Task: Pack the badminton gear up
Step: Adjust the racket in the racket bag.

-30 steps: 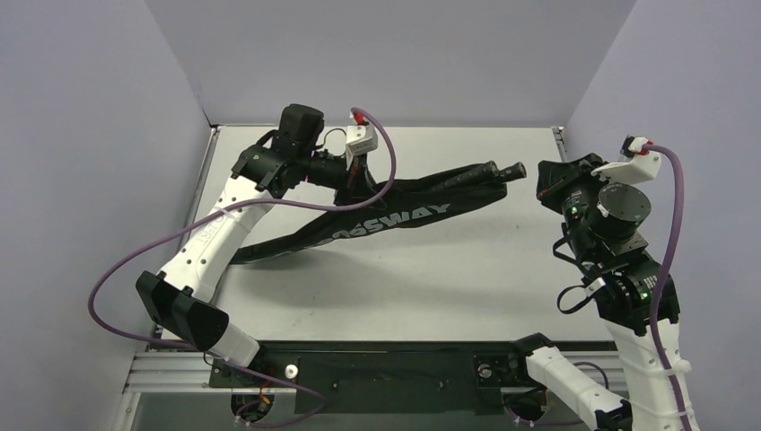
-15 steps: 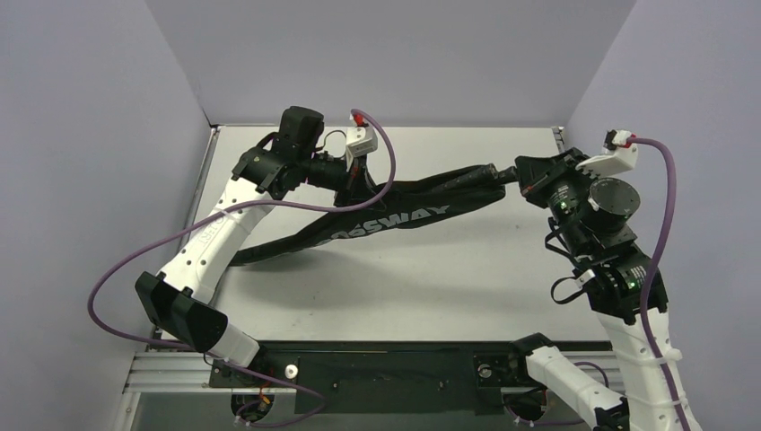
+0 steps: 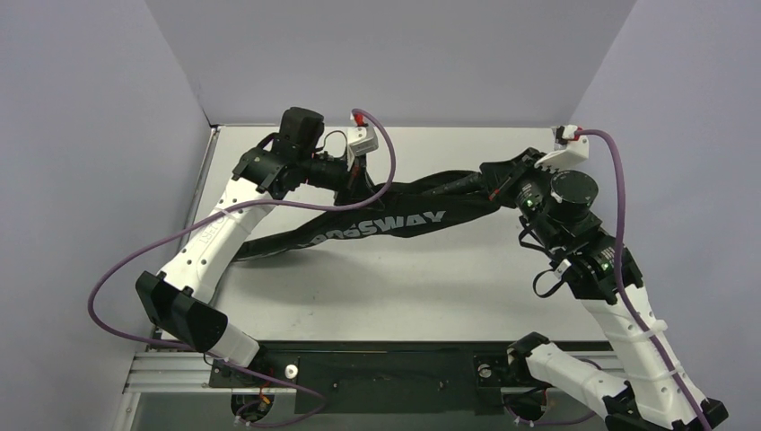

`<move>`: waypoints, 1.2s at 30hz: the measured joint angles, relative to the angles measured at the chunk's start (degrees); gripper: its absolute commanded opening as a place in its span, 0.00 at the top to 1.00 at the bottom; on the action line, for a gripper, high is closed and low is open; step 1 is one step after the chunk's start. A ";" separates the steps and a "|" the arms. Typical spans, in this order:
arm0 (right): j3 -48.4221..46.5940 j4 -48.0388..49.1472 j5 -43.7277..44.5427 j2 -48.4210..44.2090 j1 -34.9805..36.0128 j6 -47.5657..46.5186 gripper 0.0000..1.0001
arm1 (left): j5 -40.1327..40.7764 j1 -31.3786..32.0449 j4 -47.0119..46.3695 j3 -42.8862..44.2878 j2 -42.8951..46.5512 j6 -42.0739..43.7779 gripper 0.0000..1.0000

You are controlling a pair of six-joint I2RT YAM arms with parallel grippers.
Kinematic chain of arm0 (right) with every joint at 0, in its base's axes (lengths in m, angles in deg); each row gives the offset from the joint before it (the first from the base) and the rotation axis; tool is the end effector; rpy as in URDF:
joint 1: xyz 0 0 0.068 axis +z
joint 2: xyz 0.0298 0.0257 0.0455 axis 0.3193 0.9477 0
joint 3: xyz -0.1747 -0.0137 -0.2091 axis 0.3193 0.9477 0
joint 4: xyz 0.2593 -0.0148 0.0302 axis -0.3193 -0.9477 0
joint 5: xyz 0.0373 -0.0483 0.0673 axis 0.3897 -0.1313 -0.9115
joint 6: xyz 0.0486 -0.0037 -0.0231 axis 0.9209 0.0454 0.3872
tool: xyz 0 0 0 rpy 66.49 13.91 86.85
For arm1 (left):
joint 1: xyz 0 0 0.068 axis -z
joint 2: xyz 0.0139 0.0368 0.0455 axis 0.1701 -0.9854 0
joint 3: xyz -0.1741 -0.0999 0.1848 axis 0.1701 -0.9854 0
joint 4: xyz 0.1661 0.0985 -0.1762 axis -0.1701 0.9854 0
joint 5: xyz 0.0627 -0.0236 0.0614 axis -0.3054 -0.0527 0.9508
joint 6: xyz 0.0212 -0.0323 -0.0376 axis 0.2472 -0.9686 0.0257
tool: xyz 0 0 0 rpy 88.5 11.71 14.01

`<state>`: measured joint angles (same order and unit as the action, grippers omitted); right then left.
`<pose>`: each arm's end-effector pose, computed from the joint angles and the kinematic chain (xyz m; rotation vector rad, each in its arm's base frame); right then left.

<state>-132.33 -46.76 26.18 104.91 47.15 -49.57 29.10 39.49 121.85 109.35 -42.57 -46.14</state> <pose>0.1573 0.0809 0.4746 0.1673 1.5276 0.7932 0.2582 -0.1812 0.4170 1.2786 1.7086 -1.2290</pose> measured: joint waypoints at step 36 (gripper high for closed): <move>-2.03 -3.08 -8.07 -2.97 0.07 1.11 1.00 | 0.24 2.10 -3.41 -1.70 0.09 -1.42 1.00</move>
<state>-134.36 -49.85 18.11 101.94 47.22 -48.46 29.34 41.59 118.44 107.65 -42.48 -47.56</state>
